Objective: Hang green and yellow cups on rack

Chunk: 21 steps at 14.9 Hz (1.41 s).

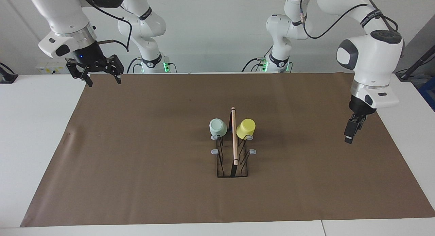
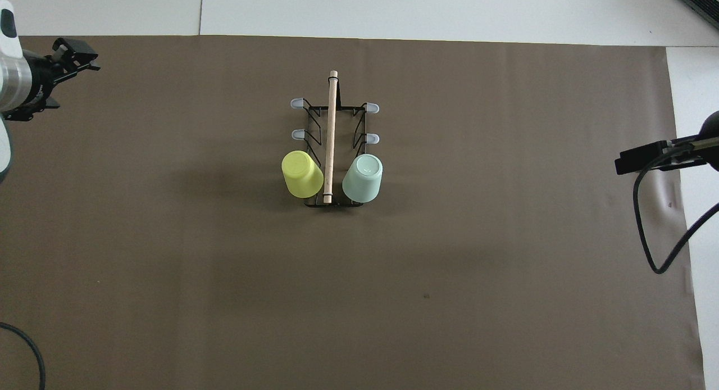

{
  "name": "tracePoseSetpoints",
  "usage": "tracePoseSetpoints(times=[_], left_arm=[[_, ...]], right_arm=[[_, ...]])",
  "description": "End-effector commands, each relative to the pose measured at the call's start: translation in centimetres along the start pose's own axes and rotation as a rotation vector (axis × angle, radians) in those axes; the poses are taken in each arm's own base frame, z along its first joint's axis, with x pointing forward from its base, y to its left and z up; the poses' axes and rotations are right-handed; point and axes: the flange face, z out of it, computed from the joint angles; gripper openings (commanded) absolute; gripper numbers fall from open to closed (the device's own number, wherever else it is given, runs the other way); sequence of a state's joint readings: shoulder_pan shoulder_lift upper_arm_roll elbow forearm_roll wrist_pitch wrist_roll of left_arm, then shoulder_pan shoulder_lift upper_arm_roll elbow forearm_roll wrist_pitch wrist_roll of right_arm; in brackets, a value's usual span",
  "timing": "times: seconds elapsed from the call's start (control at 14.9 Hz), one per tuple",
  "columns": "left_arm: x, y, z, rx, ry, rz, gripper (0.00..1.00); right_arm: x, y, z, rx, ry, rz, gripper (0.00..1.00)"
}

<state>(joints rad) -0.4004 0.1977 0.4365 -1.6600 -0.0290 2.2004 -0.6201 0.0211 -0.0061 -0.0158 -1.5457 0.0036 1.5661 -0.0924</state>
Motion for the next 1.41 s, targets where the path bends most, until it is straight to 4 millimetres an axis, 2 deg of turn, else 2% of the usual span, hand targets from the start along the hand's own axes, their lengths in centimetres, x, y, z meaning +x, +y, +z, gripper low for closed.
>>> tracePoseSetpoints(times=[0.0,0.2,0.54,0.74,1.01,1.21,1.34], left_arm=[[-0.3,-1.7,-2.2,-0.03,-0.075,0.126,1.0],[-1.5,-2.3,-5.2,-0.04,-0.142,0.311,1.0],[-5.5,-1.6,-9.8,-0.017,-0.303,0.582,1.0],[-6.8,-1.1,-11.7,0.004,-0.394,0.691,1.0],[-7.5,-1.0,-12.1,0.002,-0.397,0.704,1.0],[-8.5,-1.6,-11.7,0.016,-0.416,0.697,1.0],[-7.9,-2.3,-12.1,0.022,-0.419,0.67,1.0]], right_arm=[[-0.5,0.2,-0.2,-0.024,0.007,0.015,1.0],[-0.5,0.3,-0.3,-0.024,0.011,0.013,1.0],[-0.5,0.2,-0.2,-0.024,0.002,0.013,1.0],[-0.6,0.3,-0.2,-0.023,0.001,0.016,1.0],[-0.6,0.2,-0.2,-0.023,-0.001,0.015,1.0],[-0.6,0.2,-0.2,-0.023,-0.001,0.015,1.0],[-0.6,0.2,-0.2,-0.023,-0.001,0.015,1.0]])
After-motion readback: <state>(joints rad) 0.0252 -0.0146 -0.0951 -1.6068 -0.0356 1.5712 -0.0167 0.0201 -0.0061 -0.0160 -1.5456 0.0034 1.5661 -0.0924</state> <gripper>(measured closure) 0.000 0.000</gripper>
